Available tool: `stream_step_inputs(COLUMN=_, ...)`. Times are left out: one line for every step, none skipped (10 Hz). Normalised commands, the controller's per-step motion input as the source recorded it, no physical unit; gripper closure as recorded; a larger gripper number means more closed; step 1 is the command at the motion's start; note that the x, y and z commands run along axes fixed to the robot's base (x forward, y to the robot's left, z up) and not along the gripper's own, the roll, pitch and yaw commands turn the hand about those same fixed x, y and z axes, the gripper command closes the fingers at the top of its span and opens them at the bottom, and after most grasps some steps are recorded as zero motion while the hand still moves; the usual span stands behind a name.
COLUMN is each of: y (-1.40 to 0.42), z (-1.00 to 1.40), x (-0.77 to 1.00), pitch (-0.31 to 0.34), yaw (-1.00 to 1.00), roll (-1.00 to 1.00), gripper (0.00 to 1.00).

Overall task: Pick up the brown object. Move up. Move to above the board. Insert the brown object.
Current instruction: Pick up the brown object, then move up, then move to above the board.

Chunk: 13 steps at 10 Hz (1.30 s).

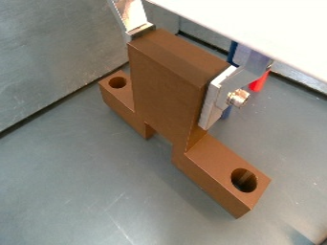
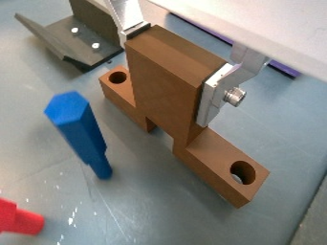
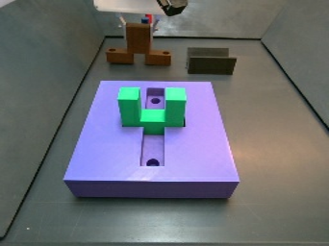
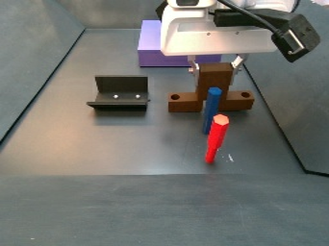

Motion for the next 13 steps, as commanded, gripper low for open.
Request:
stream_step_inputs(y=0.0, z=0.0, x=0.0, pitch=0.0, yaw=0.0, roll=0.0, gripper=1.0)
stream_step_inputs(y=0.0, z=0.0, x=0.0, pitch=0.0, yaw=0.0, roll=0.0, gripper=1.0)
stream_step_inputs(y=0.0, z=0.0, x=0.0, pitch=0.0, yaw=0.0, roll=0.0, gripper=1.0)
stream_step_inputs(y=0.0, z=0.0, x=0.0, pitch=0.0, yaw=0.0, roll=0.0, gripper=1.0)
stream_step_inputs(y=0.0, z=0.0, x=0.0, pitch=0.0, yaw=0.0, roll=0.0, gripper=1.0)
stream_step_inputs(y=0.0, z=0.0, x=0.0, pitch=0.0, yaw=0.0, roll=0.0, gripper=1.0)
stream_step_inputs(y=0.0, z=0.0, x=0.0, pitch=0.0, yaw=0.0, roll=0.0, gripper=1.0)
stream_step_inputs(y=0.0, z=0.0, x=0.0, pitch=0.0, yaw=0.0, roll=0.0, gripper=1.0)
stream_step_inputs(y=0.0, z=0.0, x=0.0, pitch=0.0, yaw=0.0, roll=0.0, gripper=1.0)
stream_step_inputs(y=0.0, z=0.83, x=0.0, pitch=0.0, yaw=0.0, roll=0.0, gripper=1.0)
stream_step_inputs(y=0.0, z=0.83, x=0.0, pitch=0.002, yaw=0.0, roll=0.0, gripper=1.0)
stream_step_inputs(y=-0.01, z=0.2, x=0.02, pitch=0.004, yaw=0.0, roll=0.04, gripper=1.0)
stream_step_inputs(y=0.0, z=1.4, x=0.0, pitch=0.0, yaw=0.0, roll=0.0, gripper=1.0)
